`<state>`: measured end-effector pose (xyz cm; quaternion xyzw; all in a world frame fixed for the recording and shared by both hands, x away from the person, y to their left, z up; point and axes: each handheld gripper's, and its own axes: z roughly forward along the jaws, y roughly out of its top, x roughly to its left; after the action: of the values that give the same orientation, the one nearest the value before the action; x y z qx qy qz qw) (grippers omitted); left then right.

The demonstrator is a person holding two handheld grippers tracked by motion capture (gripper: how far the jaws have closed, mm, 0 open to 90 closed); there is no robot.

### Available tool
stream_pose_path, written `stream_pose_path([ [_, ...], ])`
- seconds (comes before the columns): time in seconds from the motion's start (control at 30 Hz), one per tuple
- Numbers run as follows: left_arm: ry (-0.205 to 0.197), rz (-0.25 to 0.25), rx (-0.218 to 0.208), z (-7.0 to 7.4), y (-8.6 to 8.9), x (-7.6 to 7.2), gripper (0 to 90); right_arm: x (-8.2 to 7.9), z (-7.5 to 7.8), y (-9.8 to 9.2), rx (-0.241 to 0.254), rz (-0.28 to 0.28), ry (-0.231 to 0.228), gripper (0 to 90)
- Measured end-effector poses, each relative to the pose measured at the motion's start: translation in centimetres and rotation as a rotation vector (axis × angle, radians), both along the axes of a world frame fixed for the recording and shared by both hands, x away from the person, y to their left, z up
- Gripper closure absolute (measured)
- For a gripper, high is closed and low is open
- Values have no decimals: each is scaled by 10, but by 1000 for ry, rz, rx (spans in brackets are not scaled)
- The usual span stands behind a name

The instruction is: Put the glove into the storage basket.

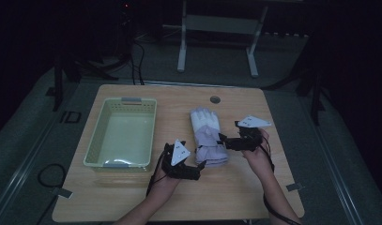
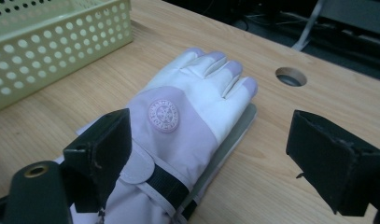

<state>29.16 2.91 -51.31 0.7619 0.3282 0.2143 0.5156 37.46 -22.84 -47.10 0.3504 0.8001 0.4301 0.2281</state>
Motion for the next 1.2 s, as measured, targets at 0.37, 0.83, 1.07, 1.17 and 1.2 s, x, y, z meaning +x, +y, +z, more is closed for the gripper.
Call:
stream_pose_path([
  [0.37,45,-36,-33,-6,-9,31,18,15,-10,7,-5,-5,101,102],
  [0.83,243,9,-19,-9,-10,52,21,38,-27,14,5,-20,151,166],
  [1.07,325,75,-3,-17,-2,55,151,41,-33,9,3,-48,174,224],
  [1.17,340,66,-7,-20,-4,56,198,44,-36,6,14,-55,201,238],
  [1.2,350,70,-8,-21,-5,56,201,45,-39,6,24,-56,224,269],
])
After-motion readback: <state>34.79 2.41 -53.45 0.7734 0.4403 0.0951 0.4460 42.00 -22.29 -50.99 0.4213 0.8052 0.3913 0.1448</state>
